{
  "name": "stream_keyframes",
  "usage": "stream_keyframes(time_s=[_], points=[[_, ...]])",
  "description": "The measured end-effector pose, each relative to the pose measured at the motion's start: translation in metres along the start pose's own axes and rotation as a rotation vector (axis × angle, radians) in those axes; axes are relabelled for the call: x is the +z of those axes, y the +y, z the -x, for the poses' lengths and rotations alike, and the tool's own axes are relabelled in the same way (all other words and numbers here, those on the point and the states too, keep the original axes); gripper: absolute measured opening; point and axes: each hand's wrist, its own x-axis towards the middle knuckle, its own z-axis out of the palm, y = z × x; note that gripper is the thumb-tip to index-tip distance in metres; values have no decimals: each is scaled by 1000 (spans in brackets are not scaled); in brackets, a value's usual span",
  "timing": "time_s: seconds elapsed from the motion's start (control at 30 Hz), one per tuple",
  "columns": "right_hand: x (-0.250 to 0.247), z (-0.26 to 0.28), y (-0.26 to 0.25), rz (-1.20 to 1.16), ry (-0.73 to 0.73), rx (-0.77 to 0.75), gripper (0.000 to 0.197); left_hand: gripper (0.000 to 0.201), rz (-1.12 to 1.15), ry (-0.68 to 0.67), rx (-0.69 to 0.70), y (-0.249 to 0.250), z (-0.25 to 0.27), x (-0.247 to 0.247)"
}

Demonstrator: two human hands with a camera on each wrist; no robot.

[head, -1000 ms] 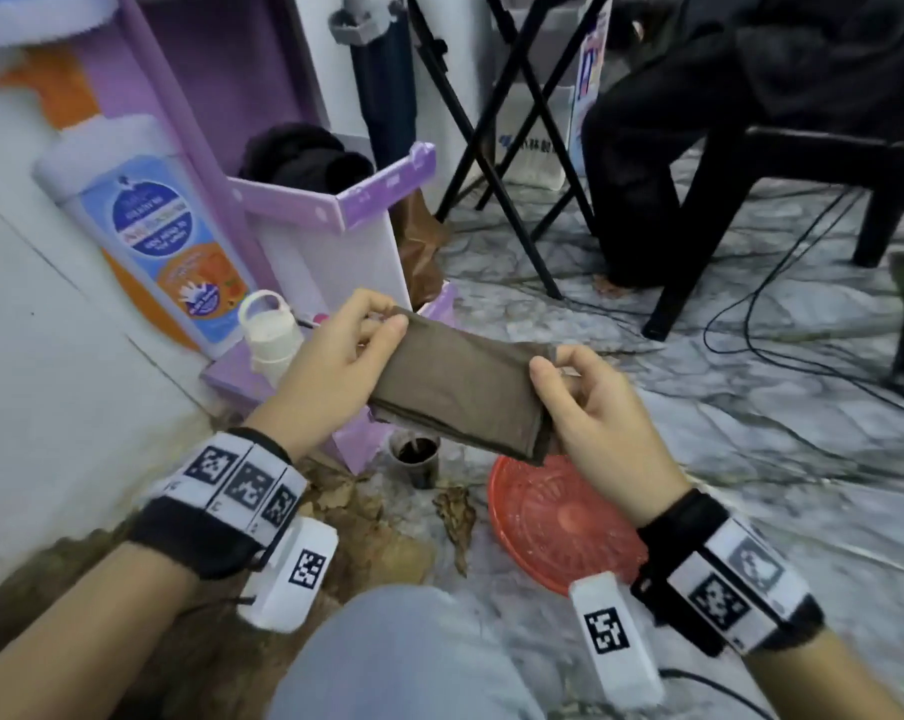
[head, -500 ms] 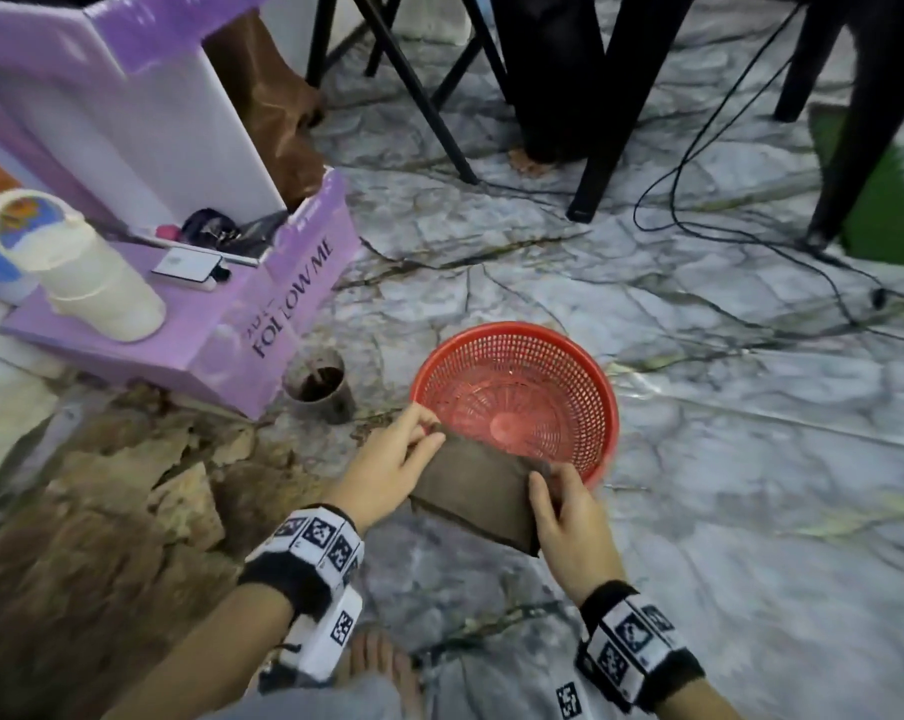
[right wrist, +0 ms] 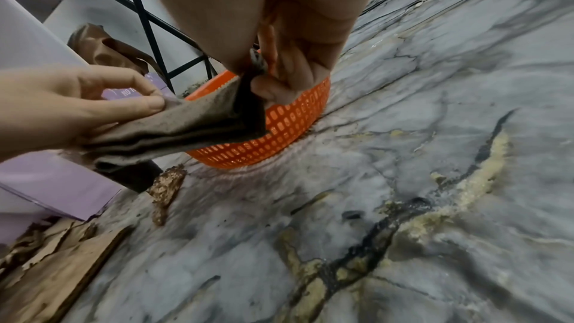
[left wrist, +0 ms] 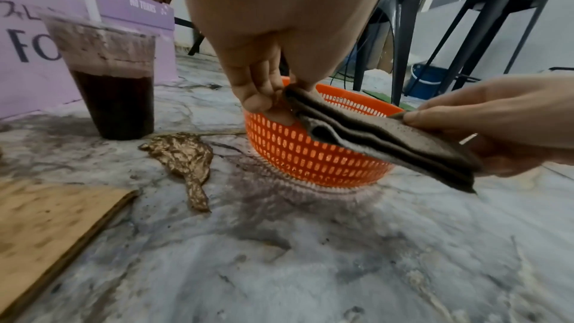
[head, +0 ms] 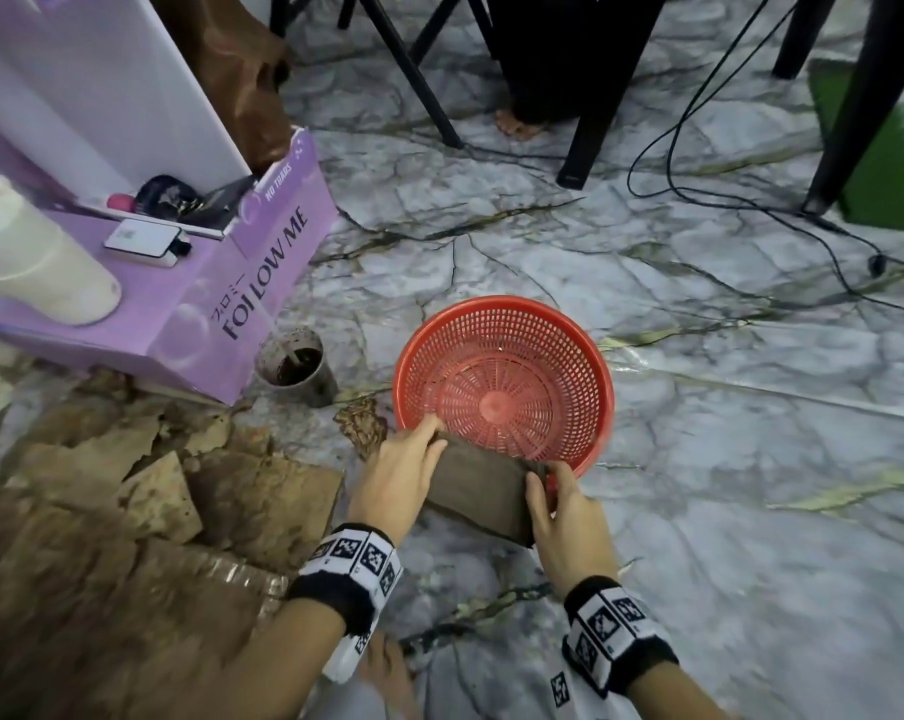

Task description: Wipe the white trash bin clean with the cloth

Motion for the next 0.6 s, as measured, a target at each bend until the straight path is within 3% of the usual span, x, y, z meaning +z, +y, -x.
stream_keyframes(time_s=[0.13, 0.4, 0.6], points=[[0, 0, 1, -4, 19, 10, 29, 13, 10, 20, -25, 1, 3, 3], [1, 1, 3, 8, -9, 41, 47, 31, 45, 4, -218, -10, 7, 1], [-9, 10, -5, 32, -24, 61, 37, 25, 154, 2, -210, -15, 15, -9]])
